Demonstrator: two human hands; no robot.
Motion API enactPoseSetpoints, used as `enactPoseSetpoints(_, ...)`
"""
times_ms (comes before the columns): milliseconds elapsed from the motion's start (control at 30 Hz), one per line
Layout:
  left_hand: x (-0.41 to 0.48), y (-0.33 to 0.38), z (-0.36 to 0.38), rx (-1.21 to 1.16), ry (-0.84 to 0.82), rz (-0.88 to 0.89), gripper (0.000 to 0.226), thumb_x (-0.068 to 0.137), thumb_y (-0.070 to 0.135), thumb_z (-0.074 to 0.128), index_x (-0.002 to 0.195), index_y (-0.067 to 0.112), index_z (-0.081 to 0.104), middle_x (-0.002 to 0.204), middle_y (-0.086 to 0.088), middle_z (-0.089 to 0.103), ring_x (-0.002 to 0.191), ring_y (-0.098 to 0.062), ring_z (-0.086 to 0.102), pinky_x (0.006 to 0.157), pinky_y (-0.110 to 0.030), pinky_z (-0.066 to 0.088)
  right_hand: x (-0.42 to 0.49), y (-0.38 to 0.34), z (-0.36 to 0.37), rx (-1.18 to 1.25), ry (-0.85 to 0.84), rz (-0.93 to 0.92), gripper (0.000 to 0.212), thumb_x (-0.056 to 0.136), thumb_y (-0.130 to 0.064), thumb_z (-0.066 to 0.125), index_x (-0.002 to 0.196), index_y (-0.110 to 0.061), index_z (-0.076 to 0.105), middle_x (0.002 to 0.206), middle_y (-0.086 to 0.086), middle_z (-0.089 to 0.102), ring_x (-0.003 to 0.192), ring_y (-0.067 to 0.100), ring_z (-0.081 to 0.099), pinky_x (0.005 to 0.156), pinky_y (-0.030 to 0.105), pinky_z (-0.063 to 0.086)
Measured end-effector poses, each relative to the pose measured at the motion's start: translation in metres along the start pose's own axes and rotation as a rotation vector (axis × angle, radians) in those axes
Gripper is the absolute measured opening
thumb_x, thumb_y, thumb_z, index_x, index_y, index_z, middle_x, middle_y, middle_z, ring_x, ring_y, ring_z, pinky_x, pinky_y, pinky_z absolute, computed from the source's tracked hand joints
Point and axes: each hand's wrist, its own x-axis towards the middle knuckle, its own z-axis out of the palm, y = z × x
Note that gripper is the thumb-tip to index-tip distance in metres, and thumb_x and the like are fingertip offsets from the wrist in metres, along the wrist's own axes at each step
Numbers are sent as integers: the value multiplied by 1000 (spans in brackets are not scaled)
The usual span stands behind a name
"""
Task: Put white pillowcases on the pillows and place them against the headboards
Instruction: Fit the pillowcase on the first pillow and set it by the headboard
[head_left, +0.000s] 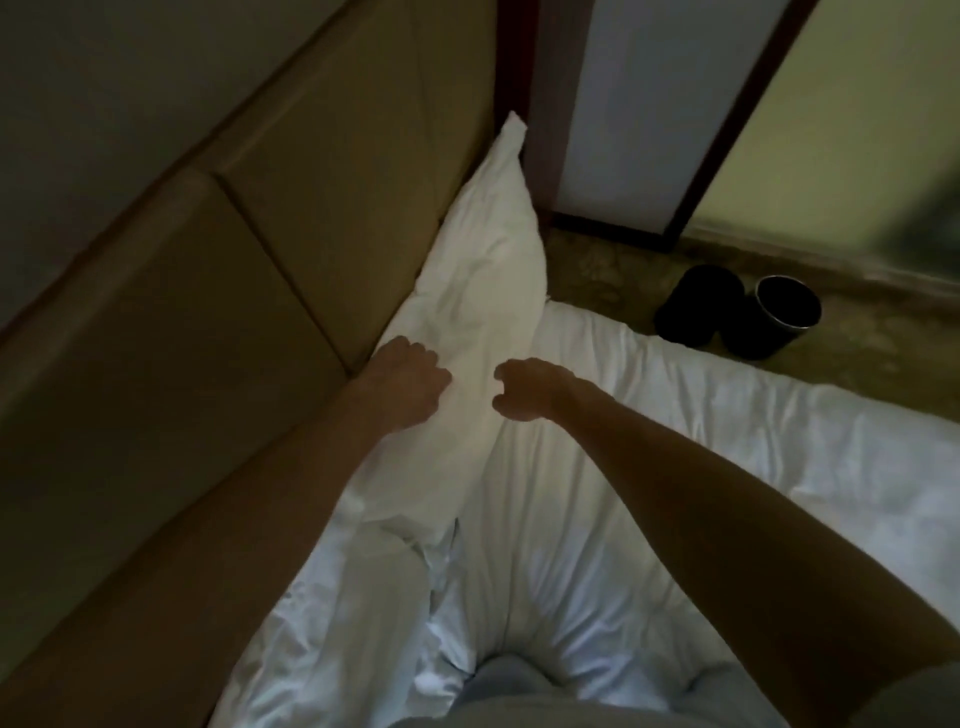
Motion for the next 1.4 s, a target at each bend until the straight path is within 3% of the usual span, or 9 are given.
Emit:
enactPoseSetpoints(67,14,17,-8,-4,8,35,27,85,35,54,104,24,70,90,-1,66,81,-21,63,79,-33,45,-11,29,0,24,1,48,51,95,-31,52,143,-15,44,140,7,53,125,27,52,99,40,44)
enactPoseSetpoints(133,28,40,-19,-44,-44,62,37,94,33,46,127,21,57,113,-6,61,102,-25,59,91,-37,40,-26,58,1,27,2,80,51,97,-31,50,144,-15,43,141,8,52,125,28,52,97,40,43)
enactPoseSetpoints(233,53,81,-43,-33,-115,50,44,99,37,38,139,21,44,128,-7,53,114,-26,53,95,-37,35,-52,109,11,24,7,105,48,98,-30,49,143,-15,44,138,8,55,121,27,55,93,38,44)
enactPoseSetpoints(500,53,248,-72,-189,-212,-115,43,97,41,38,136,26,48,128,-2,58,117,-20,56,111,-41,27,-126,257,90,9,-61,88,49,98,-32,49,143,-15,43,139,8,54,123,27,55,97,40,44)
enactPoseSetpoints(633,23,335,-58,-254,-339,-245,43,96,41,36,135,27,48,129,-2,58,116,-20,57,108,-42,31,-148,328,147,-17,-151,19,48,97,-34,48,142,-15,45,141,9,53,124,29,54,101,42,45)
enactPoseSetpoints(767,-16,427,-47,-378,-512,-342,42,95,42,38,132,27,50,125,-3,58,113,-22,58,100,-38,36,-166,392,205,-19,-302,-26,55,98,-39,47,147,-15,39,151,9,42,135,30,44,110,45,38)
enactPoseSetpoints(867,-40,484,-41,-443,-612,-382,42,96,43,38,134,28,48,127,-2,56,117,-21,55,102,-38,35,-175,428,241,-41,-392,-25,59,99,-44,46,150,-16,34,156,10,35,139,32,38,113,47,34)
enactPoseSetpoints(1033,-68,538,-41,-601,-709,-469,46,96,45,37,138,31,46,135,-1,54,124,-20,52,106,-38,34,-201,459,272,-154,-408,-43,52,100,-38,46,146,-16,39,151,10,41,136,30,42,111,44,37)
enactPoseSetpoints(1400,-171,563,-54,-788,-587,-770,43,99,49,41,139,34,45,145,4,49,132,-16,47,109,-39,30,-271,431,319,-288,-400,-155,52,99,-38,43,147,-19,38,152,5,40,136,25,42,112,39,35)
